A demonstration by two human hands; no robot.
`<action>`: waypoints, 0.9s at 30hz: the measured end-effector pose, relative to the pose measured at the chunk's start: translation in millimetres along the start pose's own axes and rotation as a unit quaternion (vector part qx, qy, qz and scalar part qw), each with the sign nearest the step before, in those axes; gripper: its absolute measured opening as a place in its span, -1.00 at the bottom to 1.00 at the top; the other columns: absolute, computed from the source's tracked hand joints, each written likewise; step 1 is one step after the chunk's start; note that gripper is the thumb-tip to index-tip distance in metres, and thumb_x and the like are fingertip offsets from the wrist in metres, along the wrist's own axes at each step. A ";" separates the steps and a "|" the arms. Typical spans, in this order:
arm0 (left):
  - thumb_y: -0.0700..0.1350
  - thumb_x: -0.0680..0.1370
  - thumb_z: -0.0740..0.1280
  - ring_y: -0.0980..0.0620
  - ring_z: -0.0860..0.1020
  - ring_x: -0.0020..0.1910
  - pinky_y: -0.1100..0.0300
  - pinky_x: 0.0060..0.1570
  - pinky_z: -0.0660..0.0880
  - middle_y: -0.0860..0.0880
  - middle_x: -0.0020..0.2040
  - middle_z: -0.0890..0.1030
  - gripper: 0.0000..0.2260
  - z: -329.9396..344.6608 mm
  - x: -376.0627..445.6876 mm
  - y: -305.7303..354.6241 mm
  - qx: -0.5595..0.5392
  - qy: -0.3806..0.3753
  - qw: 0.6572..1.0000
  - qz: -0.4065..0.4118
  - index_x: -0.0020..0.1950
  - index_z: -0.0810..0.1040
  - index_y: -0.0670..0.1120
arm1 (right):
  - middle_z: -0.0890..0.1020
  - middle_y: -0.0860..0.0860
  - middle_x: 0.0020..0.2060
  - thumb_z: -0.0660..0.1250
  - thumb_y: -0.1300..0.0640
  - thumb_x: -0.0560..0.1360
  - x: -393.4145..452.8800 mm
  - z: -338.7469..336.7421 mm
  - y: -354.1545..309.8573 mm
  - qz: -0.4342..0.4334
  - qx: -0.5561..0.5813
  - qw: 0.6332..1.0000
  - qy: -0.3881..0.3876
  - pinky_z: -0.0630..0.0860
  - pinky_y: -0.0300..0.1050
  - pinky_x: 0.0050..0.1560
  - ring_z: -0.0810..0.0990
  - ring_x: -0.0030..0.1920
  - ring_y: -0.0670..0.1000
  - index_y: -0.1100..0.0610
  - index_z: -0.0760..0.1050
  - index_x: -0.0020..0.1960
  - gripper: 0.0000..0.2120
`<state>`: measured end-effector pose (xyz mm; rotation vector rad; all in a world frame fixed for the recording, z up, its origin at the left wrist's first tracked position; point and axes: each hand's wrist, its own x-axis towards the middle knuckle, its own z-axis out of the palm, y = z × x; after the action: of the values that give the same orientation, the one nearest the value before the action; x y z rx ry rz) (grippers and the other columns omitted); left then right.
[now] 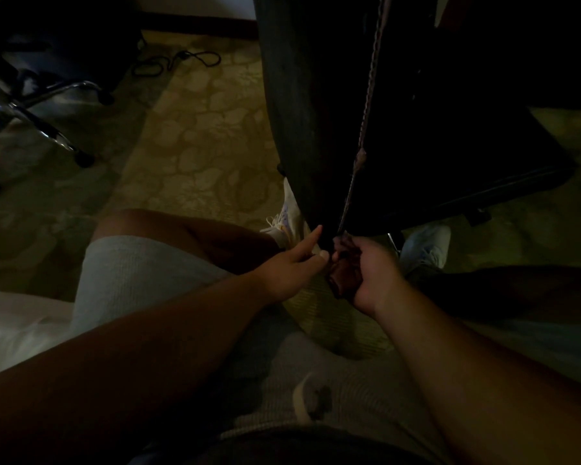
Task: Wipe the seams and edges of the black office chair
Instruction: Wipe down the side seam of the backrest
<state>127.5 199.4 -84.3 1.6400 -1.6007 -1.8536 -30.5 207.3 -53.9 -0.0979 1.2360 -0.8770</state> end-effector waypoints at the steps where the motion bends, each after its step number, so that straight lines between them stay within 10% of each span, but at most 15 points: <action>1: 0.37 0.51 0.26 -0.04 0.34 0.51 -0.03 0.52 0.27 0.00 0.56 0.35 -0.33 -0.1 -1.1 0.8 -0.009 -0.001 1.000 -0.001 0.54 0.02 0.41 | 0.64 0.00 -0.42 0.17 0.10 0.64 -0.8 0.8 0.6 -0.001 -0.020 1.000 -0.002 0.46 -0.14 -0.35 0.60 -0.47 -0.07 0.15 0.54 -0.14 -0.73; 9: -0.07 0.70 0.20 0.11 0.48 0.24 0.30 0.12 0.40 0.16 0.27 0.48 -0.46 -0.1 1.0 4.4 -0.041 -0.005 0.999 -0.022 0.60 0.06 0.25 | 0.59 0.02 -0.29 0.22 0.07 0.62 2.7 1.7 1.9 -0.007 -0.031 0.999 0.031 0.45 -0.12 -0.28 0.55 -0.36 -0.03 0.14 0.58 -0.11 -0.77; 13: 0.02 0.70 0.19 -0.02 0.30 0.52 0.08 0.48 0.28 0.00 0.58 0.28 -0.47 0.4 -1.2 5.0 -0.062 -0.002 0.998 -0.015 0.61 0.05 0.25 | 0.62 0.06 -0.27 0.18 0.06 0.64 0.6 0.1 -0.1 -0.010 0.011 0.998 0.061 0.48 -0.09 -0.26 0.60 -0.29 0.02 0.15 0.57 -0.06 -0.75; 27: 0.01 0.69 0.22 0.04 0.38 0.43 0.07 0.49 0.25 0.20 0.28 0.47 -0.46 0.1 -2.9 6.8 -0.050 0.001 0.998 -0.027 0.60 0.07 0.28 | 0.60 0.01 -0.41 0.21 0.07 0.63 1.2 5.1 -2.6 -0.010 -0.005 0.998 0.059 0.44 -0.12 -0.33 0.58 -0.45 -0.04 0.16 0.56 -0.08 -0.77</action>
<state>125.2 198.9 -77.2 1.6579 -1.4519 -1.9229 -27.5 202.9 -51.6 -0.0665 1.3520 -0.9057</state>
